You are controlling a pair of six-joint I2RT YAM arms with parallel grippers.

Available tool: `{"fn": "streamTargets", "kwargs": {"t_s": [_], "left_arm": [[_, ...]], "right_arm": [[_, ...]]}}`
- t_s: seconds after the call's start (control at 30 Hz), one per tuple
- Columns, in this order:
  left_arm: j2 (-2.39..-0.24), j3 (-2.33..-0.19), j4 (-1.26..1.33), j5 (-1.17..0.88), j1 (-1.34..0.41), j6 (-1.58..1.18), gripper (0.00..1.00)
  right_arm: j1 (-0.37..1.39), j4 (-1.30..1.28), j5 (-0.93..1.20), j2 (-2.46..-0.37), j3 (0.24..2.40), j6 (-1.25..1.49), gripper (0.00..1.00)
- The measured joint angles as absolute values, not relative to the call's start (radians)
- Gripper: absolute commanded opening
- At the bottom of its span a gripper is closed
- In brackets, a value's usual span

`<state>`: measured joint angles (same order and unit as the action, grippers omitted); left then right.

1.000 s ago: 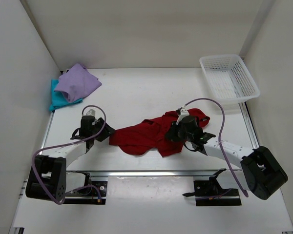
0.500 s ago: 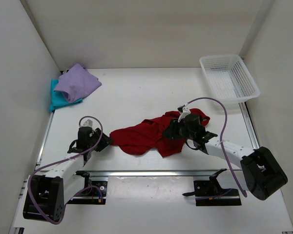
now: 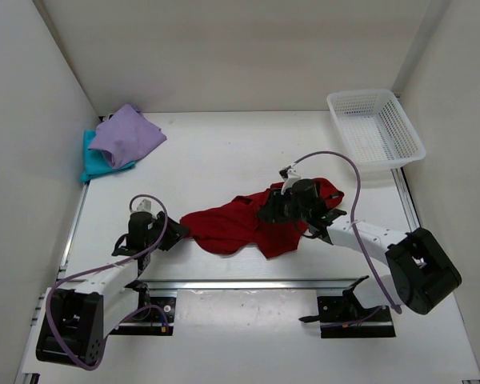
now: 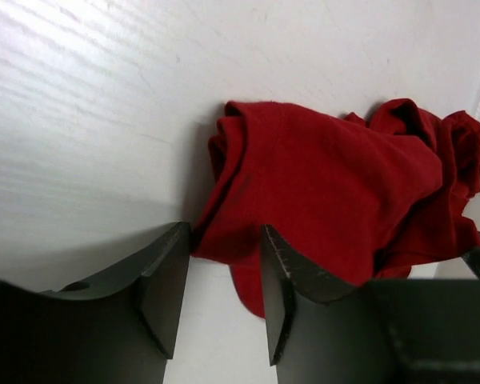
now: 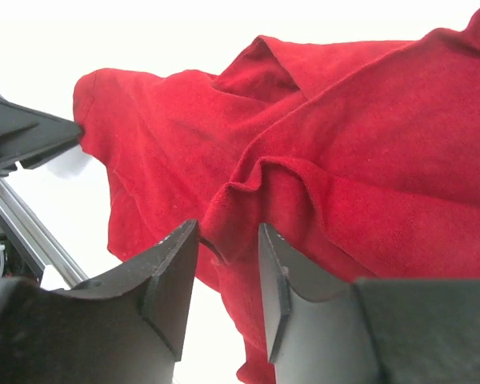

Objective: Fold and stack the t-shirts
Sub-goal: Flatten out the tshirt

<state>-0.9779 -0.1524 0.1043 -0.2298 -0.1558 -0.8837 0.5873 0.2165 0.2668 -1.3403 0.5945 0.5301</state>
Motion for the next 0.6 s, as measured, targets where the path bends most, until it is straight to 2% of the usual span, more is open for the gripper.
{"fn": "streamTargets", "kwargs": {"t_s": [0.13, 0.23, 0.33, 0.5, 0.6], "left_arm": [[-0.965, -0.135, 0.107, -0.244, -0.164, -0.904, 0.49], [-0.956, -0.137, 0.091, -0.253, -0.166, -0.91, 0.6], [-0.948, -0.171, 0.032, -0.242, -0.171, -0.886, 0.63], [-0.951, -0.216, -0.053, -0.216, -0.175, -0.846, 0.64], [-0.946, -0.216, -0.059, -0.214, -0.174, -0.841, 0.64]], "right_arm": [[0.588, 0.21, 0.263, -1.364, 0.613, 0.52, 0.33], [0.589, 0.203, 0.262, -1.389, 0.632, 0.519, 0.38], [0.607, 0.175, 0.236, -1.401, 0.655, 0.504, 0.41], [0.679, 0.093, 0.165, -1.423, 0.732, 0.459, 0.43], [0.713, 0.049, 0.114, -1.449, 0.782, 0.432, 0.38]]}}
